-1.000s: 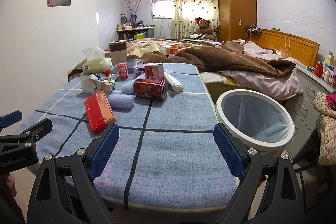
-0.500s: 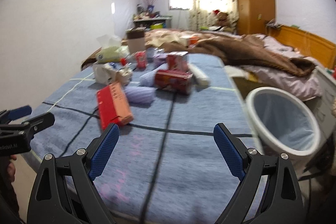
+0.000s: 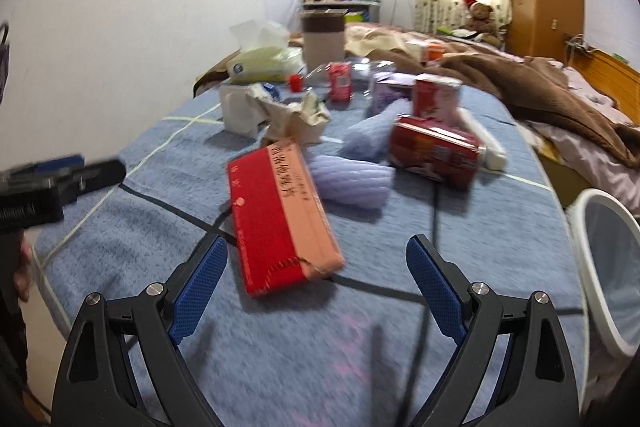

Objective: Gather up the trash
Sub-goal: 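Grasp the red medicine box with the right gripper while the left gripper approaches the white yogurt bottle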

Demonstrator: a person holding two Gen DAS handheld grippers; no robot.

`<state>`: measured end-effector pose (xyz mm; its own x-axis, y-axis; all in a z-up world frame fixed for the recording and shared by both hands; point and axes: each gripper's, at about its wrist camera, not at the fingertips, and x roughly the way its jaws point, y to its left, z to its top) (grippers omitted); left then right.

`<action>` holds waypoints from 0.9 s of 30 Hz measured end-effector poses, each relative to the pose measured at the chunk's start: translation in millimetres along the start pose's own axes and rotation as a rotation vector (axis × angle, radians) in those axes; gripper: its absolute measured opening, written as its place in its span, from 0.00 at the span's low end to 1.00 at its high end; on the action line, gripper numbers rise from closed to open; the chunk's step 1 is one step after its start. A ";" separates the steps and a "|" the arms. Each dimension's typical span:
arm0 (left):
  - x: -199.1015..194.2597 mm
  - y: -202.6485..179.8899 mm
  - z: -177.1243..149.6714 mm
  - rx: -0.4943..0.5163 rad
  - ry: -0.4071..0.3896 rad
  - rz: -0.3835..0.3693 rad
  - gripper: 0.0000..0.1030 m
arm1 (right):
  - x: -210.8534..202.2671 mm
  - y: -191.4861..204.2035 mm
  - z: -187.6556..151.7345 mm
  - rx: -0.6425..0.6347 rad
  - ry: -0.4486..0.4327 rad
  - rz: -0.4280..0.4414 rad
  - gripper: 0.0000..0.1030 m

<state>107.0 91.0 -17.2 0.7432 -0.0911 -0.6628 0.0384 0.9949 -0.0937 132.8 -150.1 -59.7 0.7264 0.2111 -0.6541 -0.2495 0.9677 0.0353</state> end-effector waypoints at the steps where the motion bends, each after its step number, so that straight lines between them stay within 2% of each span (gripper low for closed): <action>1: 2.3 1.0 4.0 0.003 -0.010 -0.005 0.97 | 5.0 2.3 1.7 -0.008 0.015 0.002 0.90; 6: 17.4 -0.3 27.9 0.017 -0.020 -0.031 0.97 | 23.8 10.1 7.1 -0.049 0.075 -0.010 0.78; 10: 39.8 -0.9 46.5 0.019 -0.002 -0.047 0.97 | 26.1 10.8 7.6 -0.052 0.103 0.020 0.70; 15: 65.3 -2.3 63.8 0.006 0.015 -0.058 0.97 | 31.9 9.6 10.2 -0.069 0.145 0.047 0.47; 19: 84.3 -7.1 75.3 0.004 0.037 -0.063 0.97 | 37.0 5.9 9.1 -0.051 0.175 0.061 0.35; 23: 102.2 -10.7 86.0 -0.009 0.054 -0.062 0.96 | 35.6 0.6 8.1 -0.020 0.177 0.084 0.31; 27: 117.1 -14.4 91.4 -0.013 0.073 -0.061 0.92 | 33.9 -4.0 10.8 -0.007 0.162 0.086 0.17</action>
<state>254.5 70.0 -25.6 0.6894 -0.1551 -0.7076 0.0731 0.9867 -0.1451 165.4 -145.3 -73.9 0.5898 0.2679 -0.7618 -0.3113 0.9459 0.0916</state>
